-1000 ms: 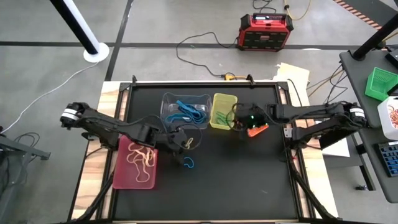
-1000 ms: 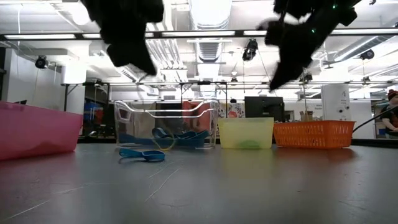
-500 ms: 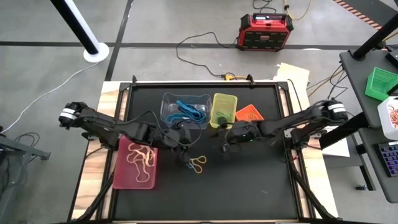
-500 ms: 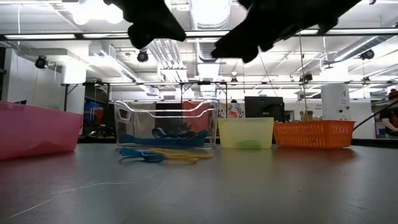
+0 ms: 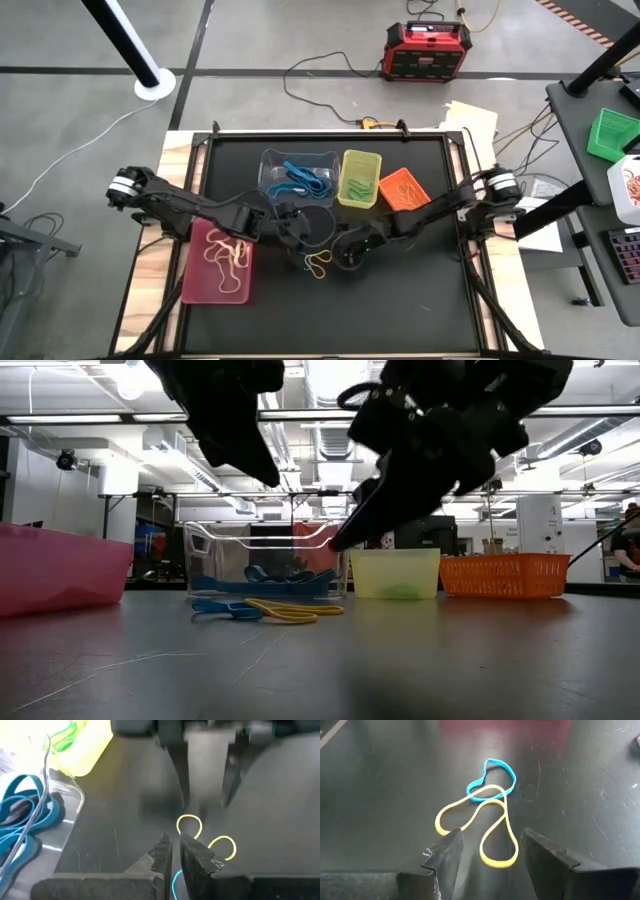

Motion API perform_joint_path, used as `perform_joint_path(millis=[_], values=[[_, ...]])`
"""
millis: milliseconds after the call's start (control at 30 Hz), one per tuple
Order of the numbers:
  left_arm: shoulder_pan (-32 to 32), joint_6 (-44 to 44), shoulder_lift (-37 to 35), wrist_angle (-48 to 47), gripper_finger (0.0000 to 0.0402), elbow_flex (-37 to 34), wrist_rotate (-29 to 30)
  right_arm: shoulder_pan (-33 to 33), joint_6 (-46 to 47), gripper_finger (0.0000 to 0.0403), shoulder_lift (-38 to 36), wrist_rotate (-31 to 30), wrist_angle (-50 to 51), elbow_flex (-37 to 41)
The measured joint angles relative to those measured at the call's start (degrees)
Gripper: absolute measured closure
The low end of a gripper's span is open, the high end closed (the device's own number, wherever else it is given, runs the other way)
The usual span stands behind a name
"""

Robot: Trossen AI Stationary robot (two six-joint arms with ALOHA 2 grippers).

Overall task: Sort rubber bands into baskets
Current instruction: Put the yellow rubber band into the orange bin

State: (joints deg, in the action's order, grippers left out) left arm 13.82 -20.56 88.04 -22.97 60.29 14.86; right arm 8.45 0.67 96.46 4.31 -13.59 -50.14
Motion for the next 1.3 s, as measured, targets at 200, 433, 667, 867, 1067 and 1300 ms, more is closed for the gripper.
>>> perform_joint_path(millis=[200, 433, 667, 867, 1067, 1300], values=[[0.78, -1.37, -1.3, -0.8, 0.0373, 0.0, 3.05, 0.72, -1.96, 0.0206, 10.57, -4.45, -2.11, -7.24], [3.32, -1.57, -3.7, -1.2, 0.0373, 0.02, 4.03, 0.44, -4.79, 0.0207, 19.32, -4.24, 2.44, -16.17], [5.04, -1.58, -4.63, -1.7, 0.0373, 0.0, 7.08, 0.49, -5.47, 0.0309, 22.9, -3.69, 5.11, -18.78], [5.27, -1.61, -4.73, -2.97, 0.0373, 0.0, 8.55, 1.12, -6.74, 0.0391, 17.25, -3.9, 8.2, -16.06], [5.55, -2.9, -3.27, -6.53, 0.0372, -0.01, 7.92, 2.24, -5.96, 0.0394, 0.9, -9.53, 27.98, -13.0], [5.75, -0.32, 2.48, -6.24, 0.0339, -0.04, 2.15, 1.63, 6.52, 0.0394, -20.01, -27.57, 56.33, -7.17]])
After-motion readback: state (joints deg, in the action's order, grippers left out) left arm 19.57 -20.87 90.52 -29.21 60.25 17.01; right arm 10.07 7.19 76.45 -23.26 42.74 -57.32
